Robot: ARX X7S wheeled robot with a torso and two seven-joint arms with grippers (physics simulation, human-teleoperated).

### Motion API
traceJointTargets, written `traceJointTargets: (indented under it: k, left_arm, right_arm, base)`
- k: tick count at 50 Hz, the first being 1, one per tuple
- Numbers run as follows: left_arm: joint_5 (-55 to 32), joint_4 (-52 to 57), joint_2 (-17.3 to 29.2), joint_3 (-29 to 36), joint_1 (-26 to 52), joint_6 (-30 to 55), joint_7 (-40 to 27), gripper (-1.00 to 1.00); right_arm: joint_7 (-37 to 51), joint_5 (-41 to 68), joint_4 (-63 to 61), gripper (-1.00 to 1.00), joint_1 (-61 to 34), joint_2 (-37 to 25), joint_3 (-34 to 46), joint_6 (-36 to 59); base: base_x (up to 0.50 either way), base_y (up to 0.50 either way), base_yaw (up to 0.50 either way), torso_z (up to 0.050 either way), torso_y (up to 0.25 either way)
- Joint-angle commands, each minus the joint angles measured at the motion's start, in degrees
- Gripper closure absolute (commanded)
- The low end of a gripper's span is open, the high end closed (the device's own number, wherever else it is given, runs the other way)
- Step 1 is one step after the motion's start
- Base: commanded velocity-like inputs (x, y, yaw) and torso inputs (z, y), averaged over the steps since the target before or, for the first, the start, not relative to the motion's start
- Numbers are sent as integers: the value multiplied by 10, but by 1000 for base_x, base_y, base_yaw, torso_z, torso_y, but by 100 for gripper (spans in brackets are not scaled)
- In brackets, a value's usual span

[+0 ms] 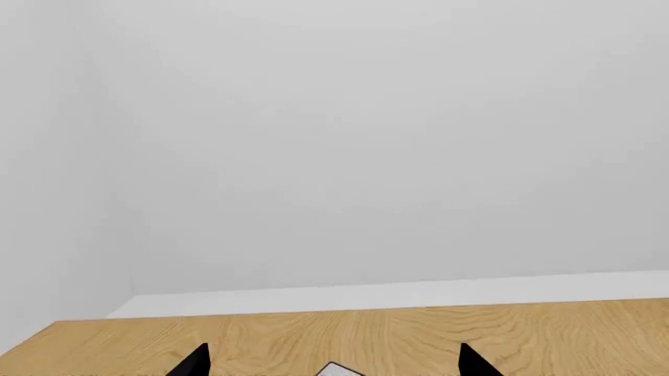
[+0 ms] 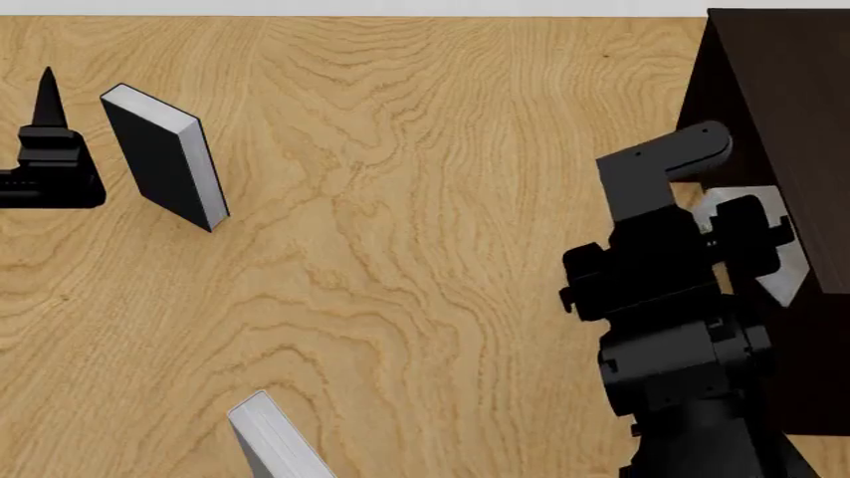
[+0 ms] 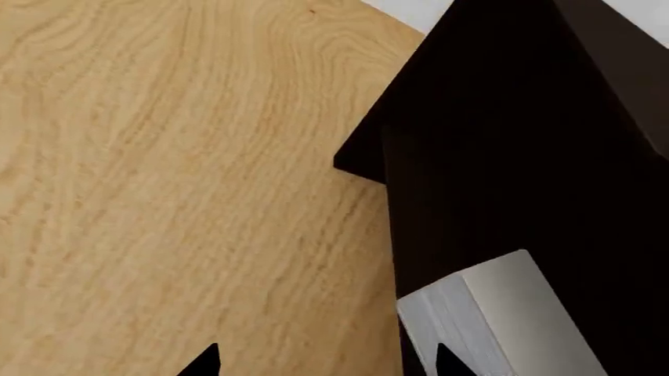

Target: Pick up the book on the right and place it on the cabinet shelf.

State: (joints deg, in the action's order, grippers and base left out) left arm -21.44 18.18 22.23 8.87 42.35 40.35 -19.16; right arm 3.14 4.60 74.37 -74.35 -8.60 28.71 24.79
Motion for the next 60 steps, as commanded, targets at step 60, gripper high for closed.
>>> traceJointTargets:
  k: [60]
  left_arm:
    - [-1, -19, 7, 6, -6, -18, -3, -100]
  right_arm:
    - [-94, -50, 6, -100, -26, 2, -56, 20]
  base:
    - [0, -1, -2, 0, 1]
